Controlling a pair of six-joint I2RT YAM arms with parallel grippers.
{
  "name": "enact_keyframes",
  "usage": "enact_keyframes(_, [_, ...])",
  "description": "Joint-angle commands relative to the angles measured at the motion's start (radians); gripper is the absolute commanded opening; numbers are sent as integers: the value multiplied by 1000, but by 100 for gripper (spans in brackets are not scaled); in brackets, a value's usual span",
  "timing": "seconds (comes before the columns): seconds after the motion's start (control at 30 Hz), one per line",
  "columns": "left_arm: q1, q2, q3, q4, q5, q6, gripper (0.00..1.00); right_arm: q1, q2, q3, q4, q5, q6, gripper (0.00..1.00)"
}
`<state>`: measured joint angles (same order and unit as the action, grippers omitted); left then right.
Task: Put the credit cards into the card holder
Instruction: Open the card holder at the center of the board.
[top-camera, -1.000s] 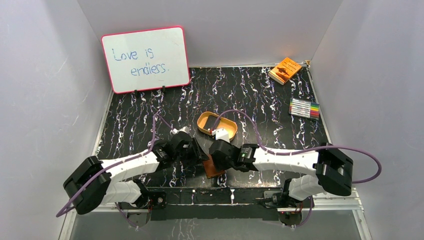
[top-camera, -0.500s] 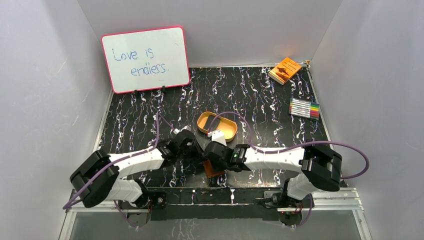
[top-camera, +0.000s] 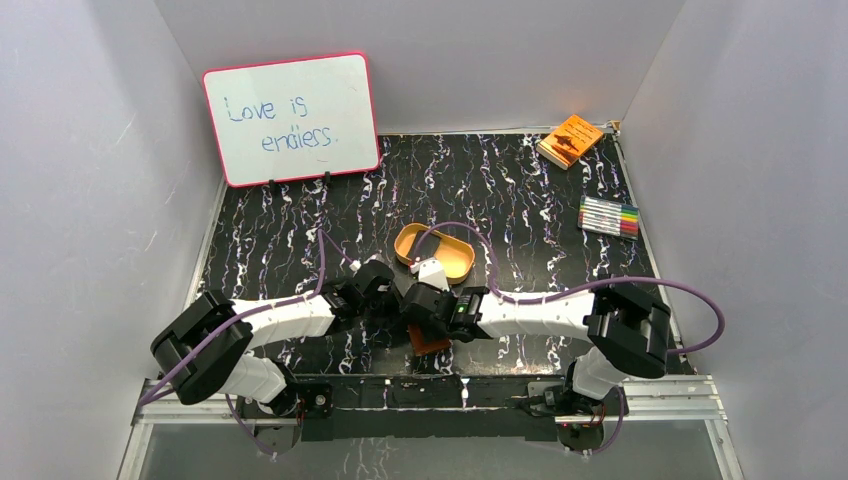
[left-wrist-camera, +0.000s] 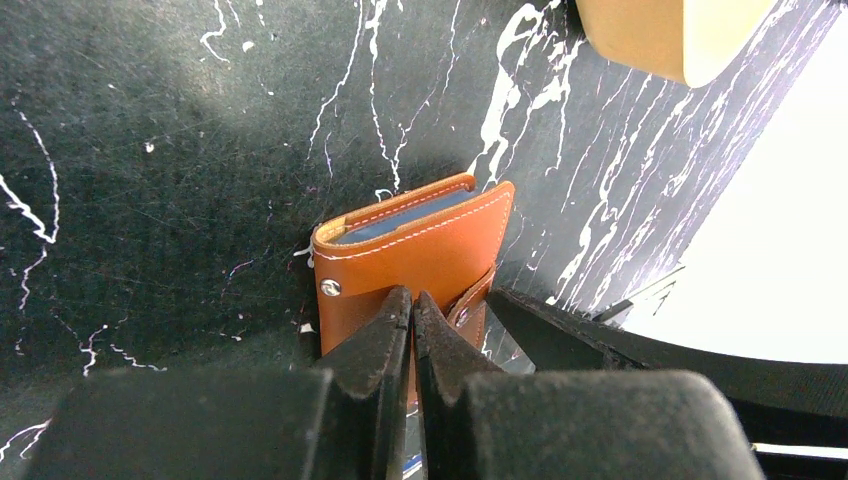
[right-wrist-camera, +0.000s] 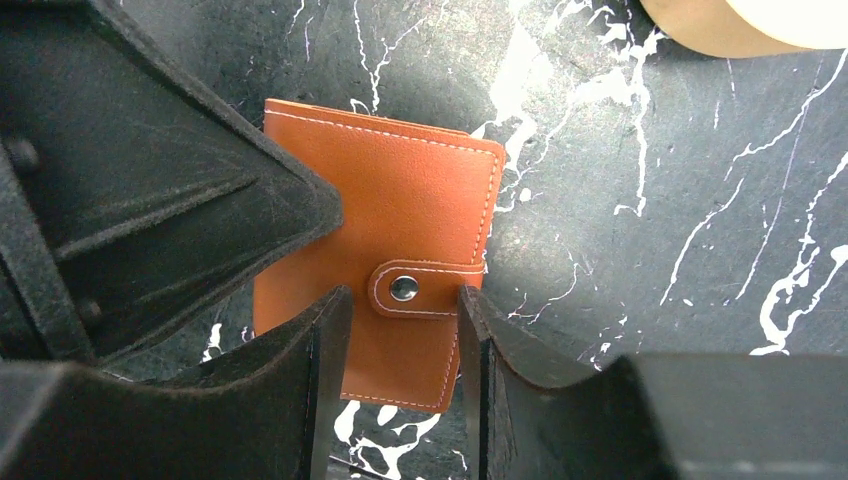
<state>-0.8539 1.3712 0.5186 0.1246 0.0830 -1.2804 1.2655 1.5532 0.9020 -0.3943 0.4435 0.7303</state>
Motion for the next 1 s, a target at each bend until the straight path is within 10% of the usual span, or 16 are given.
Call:
enact_keyframes(0.0, [-4, 0, -9, -29, -6, 0, 3, 7, 29, 54, -33, 62, -3, 52])
enact_keyframes(0.97, [-4, 56, -22, -62, 3, -6, 0, 14, 10, 60, -101, 107, 35, 9])
